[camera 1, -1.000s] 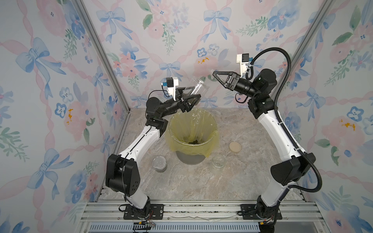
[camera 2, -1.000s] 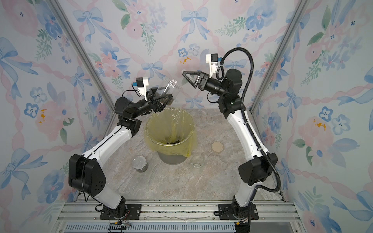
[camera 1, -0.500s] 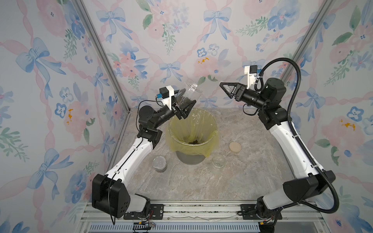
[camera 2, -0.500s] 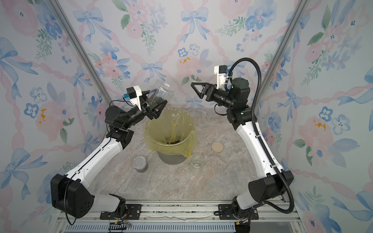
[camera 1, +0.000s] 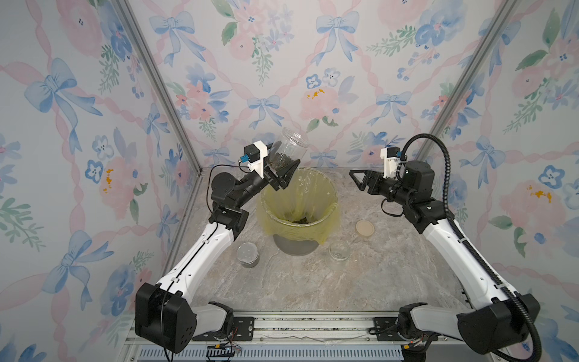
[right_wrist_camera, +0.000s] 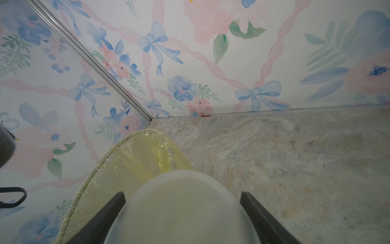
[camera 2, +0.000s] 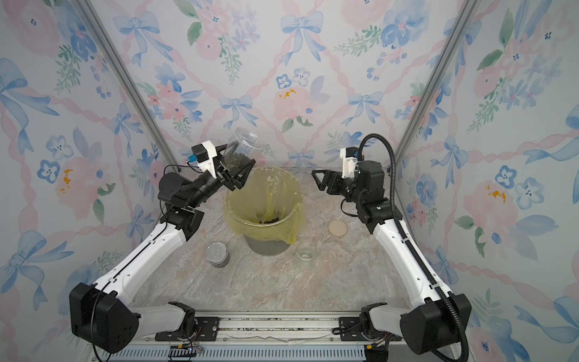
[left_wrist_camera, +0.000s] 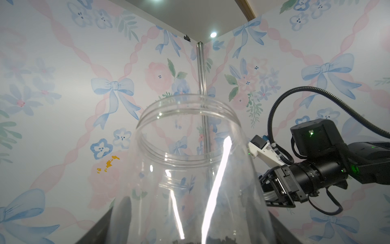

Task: Empty moldy tea leaves from jars
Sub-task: Place the lid at the center of the board.

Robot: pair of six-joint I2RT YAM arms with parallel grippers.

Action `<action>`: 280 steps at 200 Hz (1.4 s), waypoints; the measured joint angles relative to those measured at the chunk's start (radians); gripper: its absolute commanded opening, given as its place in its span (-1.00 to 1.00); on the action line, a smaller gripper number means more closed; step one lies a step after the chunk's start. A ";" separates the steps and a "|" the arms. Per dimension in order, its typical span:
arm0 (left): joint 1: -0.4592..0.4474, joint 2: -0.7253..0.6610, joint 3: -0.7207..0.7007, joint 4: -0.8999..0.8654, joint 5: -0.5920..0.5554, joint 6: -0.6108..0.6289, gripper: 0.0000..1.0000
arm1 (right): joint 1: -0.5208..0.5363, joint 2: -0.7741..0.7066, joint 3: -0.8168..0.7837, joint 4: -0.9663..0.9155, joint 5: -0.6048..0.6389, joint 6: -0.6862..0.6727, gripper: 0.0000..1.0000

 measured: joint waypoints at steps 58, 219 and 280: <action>-0.005 -0.126 -0.108 0.000 -0.042 0.032 -0.32 | -0.003 -0.005 -0.233 0.057 0.084 -0.059 0.47; -0.026 -0.304 -0.259 -0.015 -0.106 0.127 -0.30 | 0.082 0.399 -0.385 0.484 0.306 -0.103 0.57; -0.037 -0.313 -0.275 -0.031 -0.111 0.157 -0.30 | 0.127 0.526 -0.379 0.548 0.386 -0.091 0.82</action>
